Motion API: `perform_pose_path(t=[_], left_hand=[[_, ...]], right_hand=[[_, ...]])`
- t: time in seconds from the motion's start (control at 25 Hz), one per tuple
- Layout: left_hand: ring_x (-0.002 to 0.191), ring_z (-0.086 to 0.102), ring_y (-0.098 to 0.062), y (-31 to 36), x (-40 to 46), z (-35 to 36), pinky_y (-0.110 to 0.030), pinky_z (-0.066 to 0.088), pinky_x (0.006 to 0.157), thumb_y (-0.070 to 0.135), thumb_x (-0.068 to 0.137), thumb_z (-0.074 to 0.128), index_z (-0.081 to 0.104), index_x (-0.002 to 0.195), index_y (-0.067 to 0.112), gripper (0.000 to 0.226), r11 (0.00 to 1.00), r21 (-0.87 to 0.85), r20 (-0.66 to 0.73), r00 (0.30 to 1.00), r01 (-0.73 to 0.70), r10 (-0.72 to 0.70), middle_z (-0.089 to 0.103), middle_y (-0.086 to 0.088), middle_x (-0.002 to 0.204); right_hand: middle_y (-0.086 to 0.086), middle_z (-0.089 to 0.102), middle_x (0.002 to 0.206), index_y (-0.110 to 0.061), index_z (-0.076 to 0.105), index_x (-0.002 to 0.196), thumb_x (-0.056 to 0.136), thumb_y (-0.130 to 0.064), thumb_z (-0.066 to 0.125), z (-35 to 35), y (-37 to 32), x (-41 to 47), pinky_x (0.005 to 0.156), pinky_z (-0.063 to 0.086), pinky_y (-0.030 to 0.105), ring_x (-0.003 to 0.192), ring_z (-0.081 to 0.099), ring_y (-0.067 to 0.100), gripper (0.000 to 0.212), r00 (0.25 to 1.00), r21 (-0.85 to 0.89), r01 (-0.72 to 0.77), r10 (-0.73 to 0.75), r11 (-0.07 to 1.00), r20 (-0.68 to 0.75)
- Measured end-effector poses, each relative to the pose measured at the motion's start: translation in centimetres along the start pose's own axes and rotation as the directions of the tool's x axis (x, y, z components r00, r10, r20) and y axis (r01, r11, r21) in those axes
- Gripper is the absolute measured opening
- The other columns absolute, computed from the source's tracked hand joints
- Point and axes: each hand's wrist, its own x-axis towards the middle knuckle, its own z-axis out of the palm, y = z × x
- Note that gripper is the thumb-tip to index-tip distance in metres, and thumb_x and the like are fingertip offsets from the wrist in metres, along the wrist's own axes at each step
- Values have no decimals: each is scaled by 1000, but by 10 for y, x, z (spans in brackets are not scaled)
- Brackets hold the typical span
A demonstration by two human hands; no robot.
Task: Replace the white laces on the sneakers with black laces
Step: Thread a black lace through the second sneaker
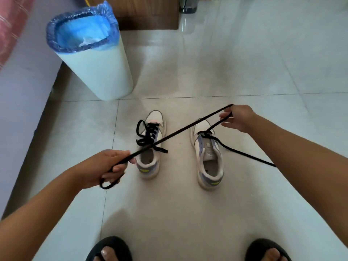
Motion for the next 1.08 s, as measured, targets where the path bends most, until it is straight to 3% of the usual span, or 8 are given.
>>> perform_pose_path(t=[0.16, 0.28, 0.4, 0.48, 0.64, 0.76, 0.92, 1.08], left_hand=[[32, 20, -4, -3, -17, -48, -18, 28, 35, 56, 41, 90, 72, 78, 5, 66, 992, -124, 6, 999, -36, 37, 29, 3, 50], [40, 18, -7, -5, -21, -65, -18, 25, 37, 56, 37, 90, 72, 83, 7, 70, 1000, -16, 24, 1000, 14, -14, 25, 2, 58], [42, 40, -16, 0, -22, -67, -27, 42, 48, 67, 35, 85, 71, 91, 15, 78, 946, 260, 24, 979, 191, -205, 40, -3, 60], [77, 65, -19, 11, -19, -57, -33, 49, 77, 75, 54, 69, 69, 102, 20, 73, 735, 623, -117, 961, 267, -250, 67, 1, 87], [97, 52, -12, 54, 28, 16, -23, 39, 79, 42, 97, 43, 61, 108, 14, 35, 712, 690, -177, 924, -130, 340, 60, 5, 105], [100, 57, -11, 78, 62, 75, -17, 42, 90, 40, 97, 44, 61, 108, 17, 31, 768, 539, -26, 905, -345, 425, 63, 4, 102], [89, 69, -14, 78, 82, 80, -34, 42, 102, 46, 94, 47, 66, 94, 10, 40, 866, 405, 29, 950, -295, 311, 72, -3, 86], [57, 60, -11, 73, 73, 73, -19, 48, 67, 34, 97, 48, 66, 80, 11, 34, 866, 369, 75, 940, -337, 334, 53, 4, 59]], right_hand=[[16, 61, 84, -3, 53, 91, 94, -6, 44, -8, -1, 5, 67, 52, 38, 79, 59, 29, 10, 999, 51, -43, 45, 998, -29], [17, 63, 89, -2, 54, 99, 93, -9, 48, 5, -3, -3, 64, 53, 35, 75, 61, 26, 11, 999, 58, -20, 17, 998, 52], [12, 65, 82, -1, 59, 102, 93, -10, 49, 28, -5, -15, 76, 55, 38, 79, 62, 25, 16, 984, -10, 89, -86, 996, 157], [8, 66, 81, -2, 63, 106, 94, -9, 48, 43, -5, -26, 86, 52, 39, 79, 61, 22, 21, 937, -180, 284, -232, 942, 261], [0, 59, 99, -10, 62, 121, 97, -11, 46, 68, 7, -46, 89, 40, 24, 93, 52, 13, 29, 646, -512, 763, -466, 395, 604], [12, 58, 103, -3, 64, 115, 93, -7, 48, 77, 17, -52, 88, 39, 29, 96, 50, 24, 28, 429, -473, 876, -601, 94, 674], [3, 55, 107, -9, 63, 118, 96, -11, 46, 68, 15, -54, 88, 34, 19, 100, 48, 12, 28, 587, -519, 796, -603, 310, 540], [0, 58, 101, -11, 63, 118, 98, -14, 44, 65, 11, -49, 82, 37, 21, 90, 53, 8, 28, 791, -439, 612, -498, 658, 355]])
